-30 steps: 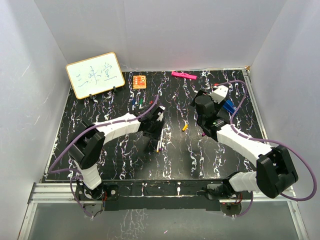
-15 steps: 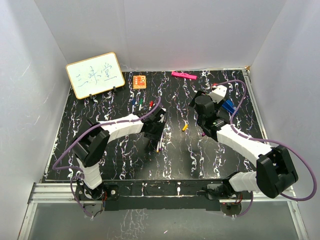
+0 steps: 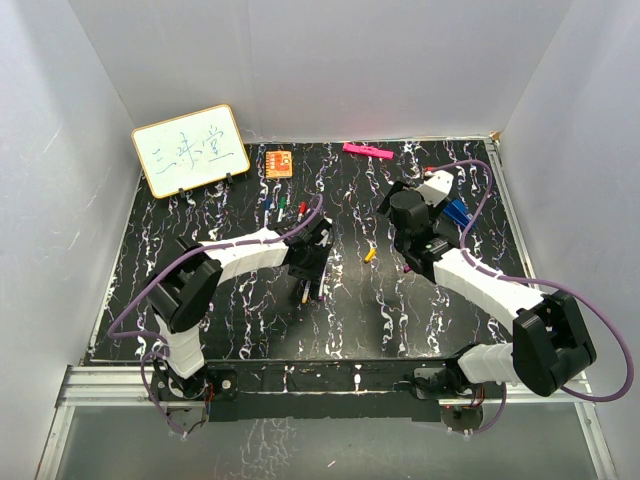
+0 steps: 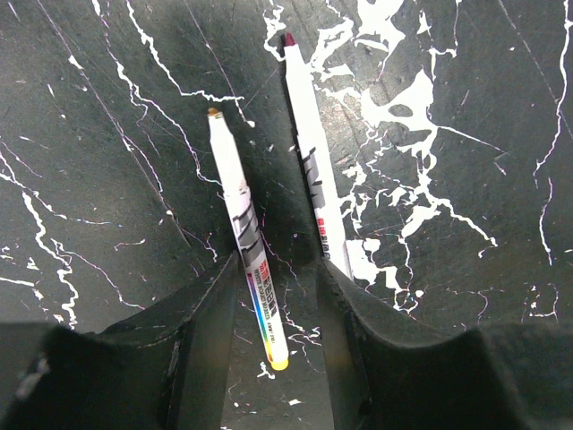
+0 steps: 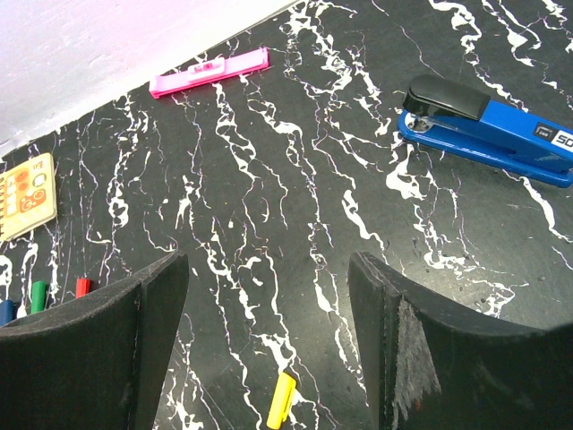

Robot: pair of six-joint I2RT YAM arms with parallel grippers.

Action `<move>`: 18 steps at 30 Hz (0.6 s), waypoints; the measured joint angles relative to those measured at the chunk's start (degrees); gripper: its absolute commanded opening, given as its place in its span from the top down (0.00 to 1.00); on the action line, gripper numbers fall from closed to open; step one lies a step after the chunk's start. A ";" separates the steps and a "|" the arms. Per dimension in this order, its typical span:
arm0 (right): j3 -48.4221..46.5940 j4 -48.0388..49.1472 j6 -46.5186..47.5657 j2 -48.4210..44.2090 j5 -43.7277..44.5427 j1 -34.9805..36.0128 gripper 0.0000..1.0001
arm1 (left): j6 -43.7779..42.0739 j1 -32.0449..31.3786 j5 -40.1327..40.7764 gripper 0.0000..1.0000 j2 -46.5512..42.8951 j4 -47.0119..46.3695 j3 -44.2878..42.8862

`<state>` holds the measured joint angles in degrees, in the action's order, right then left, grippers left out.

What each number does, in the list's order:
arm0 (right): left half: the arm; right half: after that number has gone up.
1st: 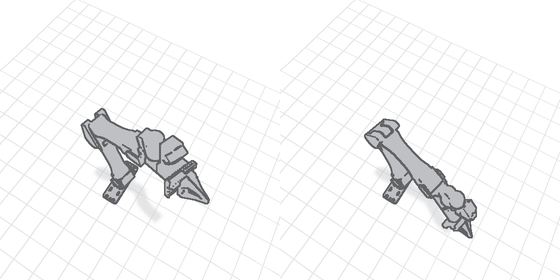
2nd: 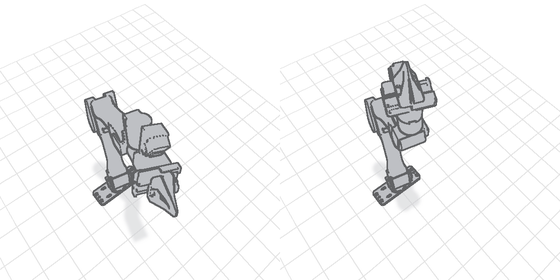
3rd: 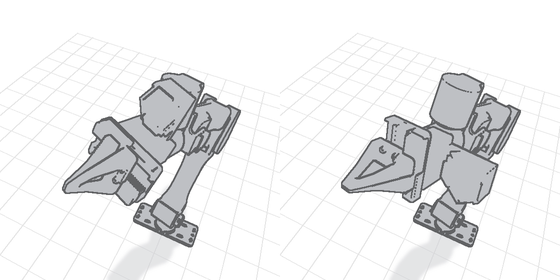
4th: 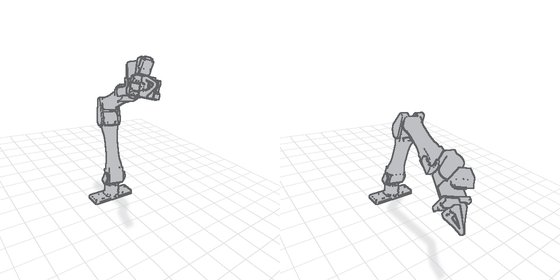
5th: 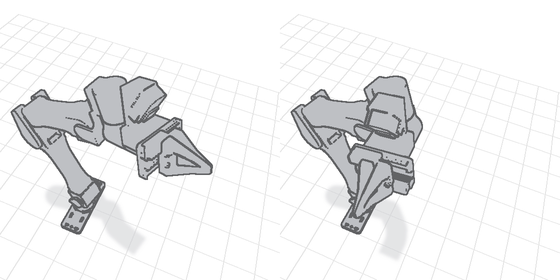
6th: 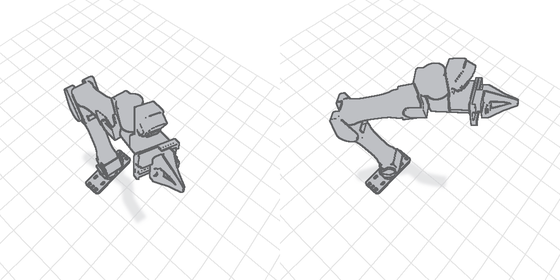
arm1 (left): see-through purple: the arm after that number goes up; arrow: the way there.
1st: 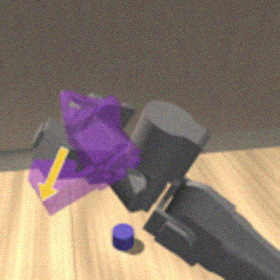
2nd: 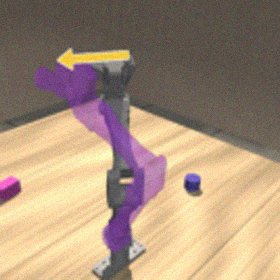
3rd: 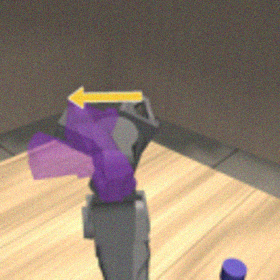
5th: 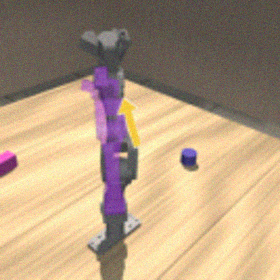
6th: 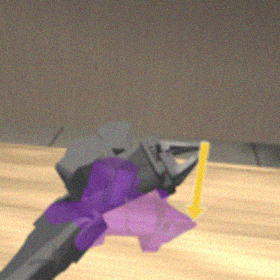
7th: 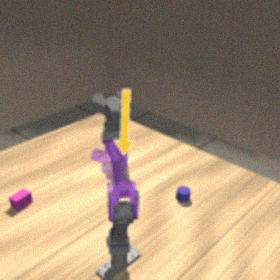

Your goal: Insert the pens into the pen caps

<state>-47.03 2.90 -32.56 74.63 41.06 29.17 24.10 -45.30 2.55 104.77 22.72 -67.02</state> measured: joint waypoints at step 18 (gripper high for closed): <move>0.00 -0.17 -0.63 0.09 -0.57 0.00 0.30 | -0.20 -0.55 3.89 0.66 0.90 6.16 -0.81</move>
<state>-47.03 2.72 -33.19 74.72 40.49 29.17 23.90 -45.84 6.44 105.67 28.88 -67.83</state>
